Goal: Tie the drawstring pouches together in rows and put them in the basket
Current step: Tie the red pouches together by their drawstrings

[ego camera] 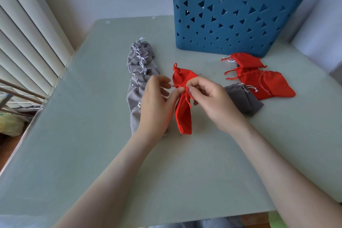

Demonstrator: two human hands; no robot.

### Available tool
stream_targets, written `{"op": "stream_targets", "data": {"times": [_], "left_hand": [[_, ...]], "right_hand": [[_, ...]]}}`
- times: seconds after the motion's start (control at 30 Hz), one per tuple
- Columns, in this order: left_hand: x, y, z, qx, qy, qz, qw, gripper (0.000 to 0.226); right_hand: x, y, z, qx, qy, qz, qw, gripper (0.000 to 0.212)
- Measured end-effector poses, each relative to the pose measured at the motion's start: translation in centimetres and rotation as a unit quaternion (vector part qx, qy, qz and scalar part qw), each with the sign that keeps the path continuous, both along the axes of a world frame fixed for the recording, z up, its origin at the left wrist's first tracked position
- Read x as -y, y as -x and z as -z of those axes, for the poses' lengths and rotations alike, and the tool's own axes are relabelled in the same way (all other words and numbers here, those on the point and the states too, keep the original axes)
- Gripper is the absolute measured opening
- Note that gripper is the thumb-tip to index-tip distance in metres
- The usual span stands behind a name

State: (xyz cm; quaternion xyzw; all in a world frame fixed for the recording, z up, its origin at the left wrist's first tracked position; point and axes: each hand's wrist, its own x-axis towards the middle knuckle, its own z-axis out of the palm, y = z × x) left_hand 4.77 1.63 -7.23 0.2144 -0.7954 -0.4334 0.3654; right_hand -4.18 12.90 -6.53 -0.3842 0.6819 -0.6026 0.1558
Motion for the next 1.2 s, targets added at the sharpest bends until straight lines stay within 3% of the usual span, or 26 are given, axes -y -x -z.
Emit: {"op": "stream_targets", "data": {"times": [0.07,0.13,0.2,0.37,0.5,0.6,0.73,0.87,1.0,1.1,1.2], "left_hand": [[0.2,0.1,-0.1,0.007,-0.02,-0.031,0.999,0.029],[0.0,0.0,-0.1,0.001,0.004,-0.02,1.0,0.017],[-0.4,-0.2,-0.1,-0.03,0.05,0.003,0.998,0.006],[-0.4,-0.2,0.0,-0.073,0.173,-0.001,0.982,0.007],[0.3,-0.3,0.2,-0.065,0.265,-0.007,0.962,0.016],[0.4,-0.3,0.1,-0.073,0.254,-0.024,0.964,0.012],[0.3,-0.2,-0.3,-0.078,0.174,-0.001,0.982,0.011],[0.0,0.1,-1.0,-0.086,-0.051,0.047,0.994,0.025],[-0.2,0.2,-1.6,-0.124,-0.225,0.084,0.963,0.019],[-0.2,0.5,-2.0,-0.146,-0.292,0.126,0.937,0.018],[-0.1,0.6,-1.9,-0.142,-0.33,0.188,0.914,0.016]], "right_hand": [[-0.1,0.0,-0.1,0.0,0.005,-0.006,1.0,0.017],[0.0,-0.1,-0.2,0.005,0.009,-0.012,1.0,0.019],[0.1,-0.1,-0.2,0.018,0.018,-0.021,0.999,0.02],[0.0,-0.1,-0.2,0.047,0.029,-0.025,0.998,0.022],[0.3,0.1,0.1,0.053,0.039,0.034,0.997,0.02],[0.3,0.5,0.2,0.031,0.017,0.073,0.997,0.02],[0.5,0.6,-0.1,0.084,0.013,0.055,0.995,0.018],[0.2,1.0,-0.5,0.179,0.016,0.007,0.984,0.012],[0.3,0.5,-0.5,0.193,-0.019,-0.036,0.98,0.013],[0.4,0.6,-1.3,0.187,-0.003,-0.037,0.982,0.011],[-0.2,1.3,-1.9,0.142,-0.056,-0.054,0.987,0.01]]}}
